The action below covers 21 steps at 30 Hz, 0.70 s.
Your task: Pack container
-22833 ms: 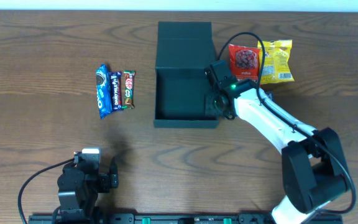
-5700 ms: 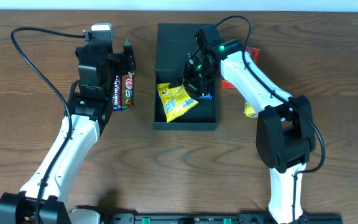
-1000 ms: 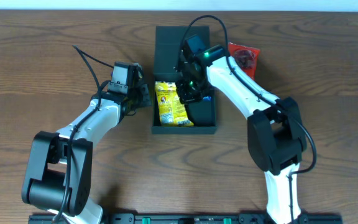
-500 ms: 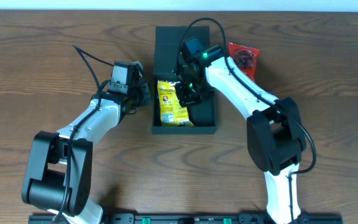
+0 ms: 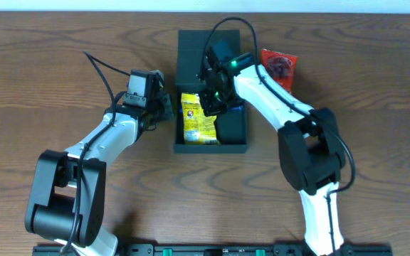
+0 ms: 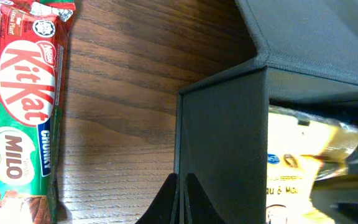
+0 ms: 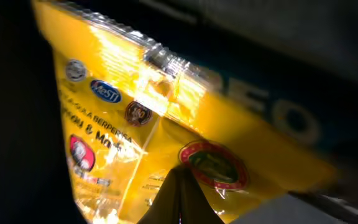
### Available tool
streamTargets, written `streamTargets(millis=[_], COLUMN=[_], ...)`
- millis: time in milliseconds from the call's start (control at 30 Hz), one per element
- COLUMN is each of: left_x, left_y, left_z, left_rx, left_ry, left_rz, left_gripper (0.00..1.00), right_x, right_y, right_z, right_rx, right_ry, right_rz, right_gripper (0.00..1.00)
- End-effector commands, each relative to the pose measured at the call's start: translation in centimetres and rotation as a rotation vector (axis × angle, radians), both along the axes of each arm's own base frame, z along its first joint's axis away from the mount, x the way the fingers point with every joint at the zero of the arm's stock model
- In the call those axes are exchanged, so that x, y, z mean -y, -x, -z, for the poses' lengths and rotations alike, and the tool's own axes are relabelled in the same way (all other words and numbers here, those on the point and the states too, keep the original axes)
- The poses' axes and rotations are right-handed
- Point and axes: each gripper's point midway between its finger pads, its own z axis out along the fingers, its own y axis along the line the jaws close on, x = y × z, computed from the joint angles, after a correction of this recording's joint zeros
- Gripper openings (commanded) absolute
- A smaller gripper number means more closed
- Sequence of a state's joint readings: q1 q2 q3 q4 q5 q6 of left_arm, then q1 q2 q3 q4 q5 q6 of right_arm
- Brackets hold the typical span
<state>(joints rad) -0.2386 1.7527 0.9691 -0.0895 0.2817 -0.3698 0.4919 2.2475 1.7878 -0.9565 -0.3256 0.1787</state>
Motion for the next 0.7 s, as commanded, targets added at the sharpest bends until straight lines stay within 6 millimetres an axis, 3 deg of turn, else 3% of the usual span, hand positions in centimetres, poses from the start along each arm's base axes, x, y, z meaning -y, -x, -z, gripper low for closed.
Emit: streamTargets(millis=[0,200,367,500,667], left_x=[0.1,0.2,0.2,0.2,0.2], left_y=[-0.4,-0.8,-0.7,-0.7,-0.7], left_z=[0.0,-0.3,-0.3,-0.3,-0.3], left_rx=[0.002,0.018,0.017,0.017,0.017], left_ry=[0.004,0.008,0.008,0.008,0.008], left_rz=[-0.004,-0.004,-0.004,-0.004,-0.004], left_gripper=[0.06,0.06,0.06,0.05,0.06], right_x=[-0.2,-0.5,-2.5,-2.6,-2.0], right_y=[0.6,1.0,1.5,1.6,1.6], right_z=[1.4,2.0,2.8,2.8,1.4], right_rx=[-0.049,-0.068,-0.108,-0.113,-0.118], right_ry=[-0.006,-0.018,-0.105,-0.11,-0.105], right_rz=[0.006,0.001,-0.023,-0.025,-0.022], right_gripper=[0.01,0.01,0.01,0.01,0.02])
